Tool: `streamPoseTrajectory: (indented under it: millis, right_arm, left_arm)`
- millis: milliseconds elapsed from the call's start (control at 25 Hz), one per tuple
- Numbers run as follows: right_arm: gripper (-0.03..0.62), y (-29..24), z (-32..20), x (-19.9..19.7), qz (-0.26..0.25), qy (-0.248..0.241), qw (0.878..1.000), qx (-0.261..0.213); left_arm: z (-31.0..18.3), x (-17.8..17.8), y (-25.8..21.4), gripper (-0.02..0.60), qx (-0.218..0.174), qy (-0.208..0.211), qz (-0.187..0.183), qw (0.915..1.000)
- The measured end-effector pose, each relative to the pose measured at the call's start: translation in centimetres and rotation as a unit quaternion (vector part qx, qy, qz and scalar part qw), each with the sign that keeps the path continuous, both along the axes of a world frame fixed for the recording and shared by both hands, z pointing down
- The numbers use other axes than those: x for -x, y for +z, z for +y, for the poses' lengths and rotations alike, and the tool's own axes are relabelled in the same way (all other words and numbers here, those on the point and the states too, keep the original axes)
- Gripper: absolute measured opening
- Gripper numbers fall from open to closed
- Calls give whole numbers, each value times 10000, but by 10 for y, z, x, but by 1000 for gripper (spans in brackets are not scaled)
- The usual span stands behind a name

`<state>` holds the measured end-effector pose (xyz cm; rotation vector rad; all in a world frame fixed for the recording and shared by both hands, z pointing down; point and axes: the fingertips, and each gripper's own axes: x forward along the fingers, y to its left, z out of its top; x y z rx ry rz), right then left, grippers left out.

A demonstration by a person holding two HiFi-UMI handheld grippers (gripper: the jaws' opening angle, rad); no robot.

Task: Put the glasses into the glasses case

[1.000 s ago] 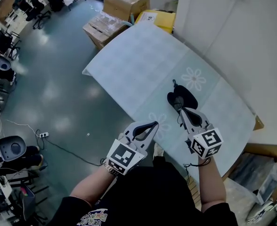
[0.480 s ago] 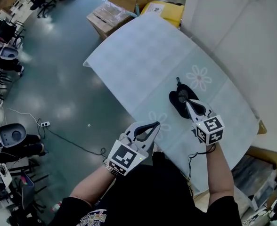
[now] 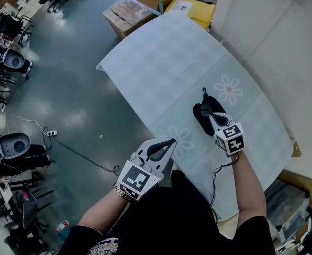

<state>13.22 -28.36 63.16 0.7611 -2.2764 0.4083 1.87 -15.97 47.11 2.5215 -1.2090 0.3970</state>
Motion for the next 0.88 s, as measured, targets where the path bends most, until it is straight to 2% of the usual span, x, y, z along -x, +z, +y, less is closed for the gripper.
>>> streamPoseTrajectory:
  millis: [440,880]
  right_arm:
    - [26,37,1,-1,580,-134,9971,471]
    - [26,54,3,2,879,-181,9928,794]
  left_arm:
    - [1,7,4,28,88,-156,-22,9998]
    - [3,19,4,28,139,-275,-22,9995]
